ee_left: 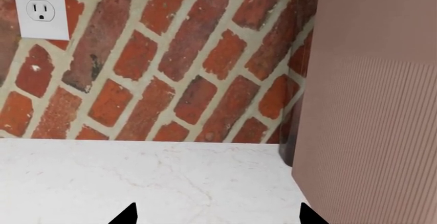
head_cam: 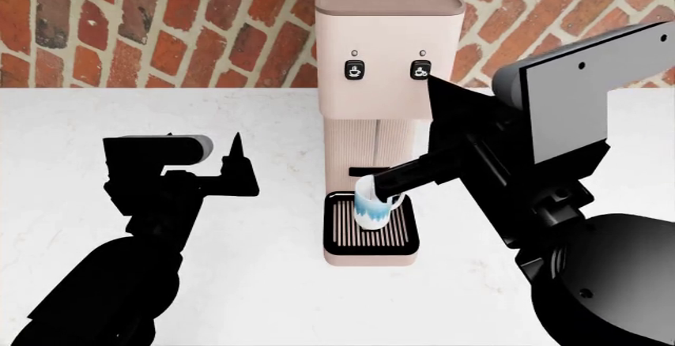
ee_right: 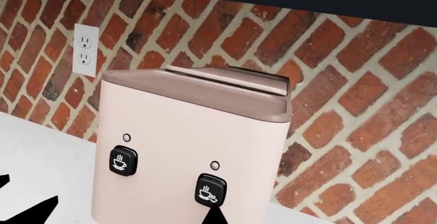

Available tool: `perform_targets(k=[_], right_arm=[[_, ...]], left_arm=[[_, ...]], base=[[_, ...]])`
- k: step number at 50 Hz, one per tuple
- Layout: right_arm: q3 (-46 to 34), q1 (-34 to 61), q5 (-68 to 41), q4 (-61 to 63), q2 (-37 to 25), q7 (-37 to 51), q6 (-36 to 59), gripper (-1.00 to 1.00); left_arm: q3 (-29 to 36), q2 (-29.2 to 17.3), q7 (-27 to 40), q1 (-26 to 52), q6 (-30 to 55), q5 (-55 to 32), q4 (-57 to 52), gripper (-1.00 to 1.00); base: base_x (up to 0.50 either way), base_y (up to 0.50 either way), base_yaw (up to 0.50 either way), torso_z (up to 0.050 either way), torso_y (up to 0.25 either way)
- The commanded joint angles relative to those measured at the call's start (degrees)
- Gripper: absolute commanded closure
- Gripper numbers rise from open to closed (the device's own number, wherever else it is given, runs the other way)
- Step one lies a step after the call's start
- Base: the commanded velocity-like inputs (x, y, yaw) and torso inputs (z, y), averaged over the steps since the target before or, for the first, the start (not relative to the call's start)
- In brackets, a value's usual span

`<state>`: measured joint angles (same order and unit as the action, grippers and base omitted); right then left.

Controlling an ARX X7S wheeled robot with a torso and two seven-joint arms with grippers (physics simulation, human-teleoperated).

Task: Press the button on the coffee machine to serve coffee.

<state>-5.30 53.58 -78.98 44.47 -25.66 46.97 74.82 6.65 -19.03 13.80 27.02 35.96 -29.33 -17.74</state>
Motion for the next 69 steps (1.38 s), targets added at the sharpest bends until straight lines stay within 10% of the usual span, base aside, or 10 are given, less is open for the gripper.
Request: perform_targets(k=[1, 11, 23, 38, 39, 69], right_arm=[[1.78, 1.78, -11.37, 2.26, -2.14, 8.64, -0.55, 1.00], [5.48, 2.40, -22.70, 5.12, -9.38, 17.39, -4.23, 1.00], [20.69, -22.62, -0.79, 9.78, -8.86, -1.37, -8.27, 1.00], [20.36, -38.61, 20.28, 4.11, -4.98, -17.45, -19.07, 1.00], [20.07, -39.25, 21.25, 3.51, -4.81, -18.10, -19.71, -1.00], [11.57, -47.38, 37.55, -7.40, -3.12, -27.09, -32.68, -1.00]], left_arm=[[0.10, -0.22, 0.06, -0.09, -0.10, -0.25, -0.02, -1.00], [0.85, -0.16, 0.33, 0.31, 0.13, -0.10, -0.06, -1.00], [0.76, -0.42, 0.37, -0.29, -0.63, -0.07, 0.22, -1.00], [0.60, -0.55, 0.30, -1.78, -2.05, -0.02, 1.11, -1.00], [0.71, -0.48, 0.30, -1.90, -2.23, 0.11, 1.33, -1.00], [3.00, -0.11, -1.59, -5.61, -10.23, 4.52, 11.34, -1.00]], base=[[0.00, 0.00, 0.00, 0.000, 0.000], [0.00, 0.00, 0.00, 0.000, 0.000], [0.00, 0.00, 0.00, 0.000, 0.000], [0.00, 0.00, 0.00, 0.000, 0.000], [0.00, 0.00, 0.00, 0.000, 0.000], [0.00, 0.00, 0.00, 0.000, 0.000]])
